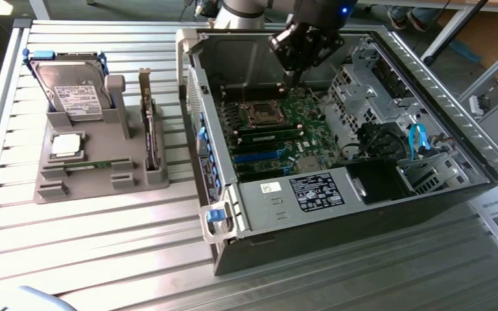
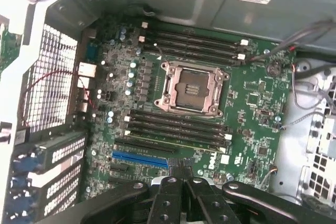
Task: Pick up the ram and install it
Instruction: 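Press down the ram until it locks into place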
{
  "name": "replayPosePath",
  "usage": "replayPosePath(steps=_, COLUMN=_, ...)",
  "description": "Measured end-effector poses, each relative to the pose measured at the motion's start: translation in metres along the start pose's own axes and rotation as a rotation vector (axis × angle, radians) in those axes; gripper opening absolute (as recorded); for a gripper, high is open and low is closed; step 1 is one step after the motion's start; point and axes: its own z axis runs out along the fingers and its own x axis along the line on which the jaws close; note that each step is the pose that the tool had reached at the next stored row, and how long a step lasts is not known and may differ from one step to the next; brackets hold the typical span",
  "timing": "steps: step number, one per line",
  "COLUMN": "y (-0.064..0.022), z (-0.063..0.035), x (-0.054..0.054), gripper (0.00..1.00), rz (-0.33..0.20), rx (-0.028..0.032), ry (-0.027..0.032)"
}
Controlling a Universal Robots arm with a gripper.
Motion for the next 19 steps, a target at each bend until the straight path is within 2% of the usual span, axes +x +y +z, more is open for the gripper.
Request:
replayPosePath(steps=5, y=0.0, z=0.0004, x=0.0, gripper=0.1, rz=0.078, rx=-0.001, ry=-0.0005)
replayPosePath(steps=13, y=0.0, z=0.0005, x=0.0, gripper=0.1, rz=0.08, rx=-0.0003, ry=-0.0004)
replayPosePath(steps=19, y=0.0, z=0.0005, x=0.0, gripper=0.1, rz=0.081, rx=0.0084, ry=0.0006)
